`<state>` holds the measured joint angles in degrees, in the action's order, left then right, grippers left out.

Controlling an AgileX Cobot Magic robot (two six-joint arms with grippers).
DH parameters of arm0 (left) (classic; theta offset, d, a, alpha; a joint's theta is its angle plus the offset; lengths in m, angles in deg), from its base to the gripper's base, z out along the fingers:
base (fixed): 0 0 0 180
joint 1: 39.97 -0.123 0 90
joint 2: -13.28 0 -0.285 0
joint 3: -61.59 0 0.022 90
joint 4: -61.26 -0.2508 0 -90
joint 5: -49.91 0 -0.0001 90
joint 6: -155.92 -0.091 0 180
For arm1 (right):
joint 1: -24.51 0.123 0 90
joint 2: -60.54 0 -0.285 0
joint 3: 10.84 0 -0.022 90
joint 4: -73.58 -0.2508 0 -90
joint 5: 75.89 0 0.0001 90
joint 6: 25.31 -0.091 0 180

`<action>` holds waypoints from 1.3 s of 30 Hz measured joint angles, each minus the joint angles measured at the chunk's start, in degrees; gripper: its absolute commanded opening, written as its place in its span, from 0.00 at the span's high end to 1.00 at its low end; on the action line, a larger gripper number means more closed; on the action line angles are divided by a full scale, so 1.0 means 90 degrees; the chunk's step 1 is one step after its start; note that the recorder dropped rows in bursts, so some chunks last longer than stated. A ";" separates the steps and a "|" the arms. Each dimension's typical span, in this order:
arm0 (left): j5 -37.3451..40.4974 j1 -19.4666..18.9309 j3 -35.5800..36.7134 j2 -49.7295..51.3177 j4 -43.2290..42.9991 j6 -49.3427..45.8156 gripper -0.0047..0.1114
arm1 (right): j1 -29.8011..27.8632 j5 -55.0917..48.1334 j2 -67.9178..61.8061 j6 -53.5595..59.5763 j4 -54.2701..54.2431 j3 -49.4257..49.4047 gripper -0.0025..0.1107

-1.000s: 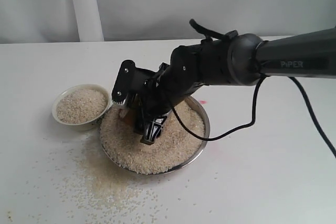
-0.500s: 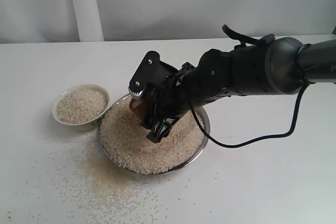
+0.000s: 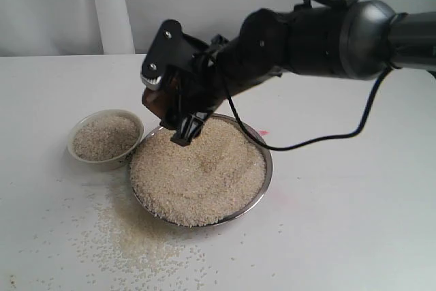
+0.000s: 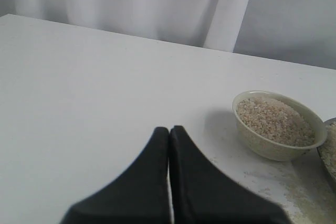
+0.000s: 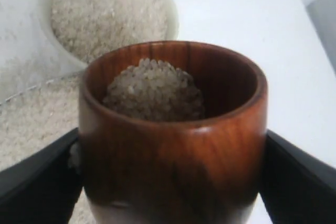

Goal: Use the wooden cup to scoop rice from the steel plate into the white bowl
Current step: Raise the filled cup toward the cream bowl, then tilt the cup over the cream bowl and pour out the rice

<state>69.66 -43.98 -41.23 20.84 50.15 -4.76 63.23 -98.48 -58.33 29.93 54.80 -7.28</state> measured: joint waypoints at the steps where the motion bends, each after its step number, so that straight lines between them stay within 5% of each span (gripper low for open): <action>1: 0.0000 0.0000 0.0000 0.0000 0.0000 0.0000 0.96 | 0.0027 -0.0120 -0.0045 0.0000 0.0128 0.0276 0.98; 17: 0.0000 0.0000 0.0000 0.0000 0.0000 0.0000 0.96 | 0.1139 -0.1543 -0.2391 -0.0156 0.3708 0.4166 0.98; 39: 0.0000 0.0000 0.0000 0.0000 0.0000 0.0000 0.96 | 0.1396 -0.1170 -0.2895 -0.0183 0.6499 0.4348 0.98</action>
<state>69.66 -43.98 -41.23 20.84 50.15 -4.76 75.80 -109.01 -84.38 28.28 113.29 31.86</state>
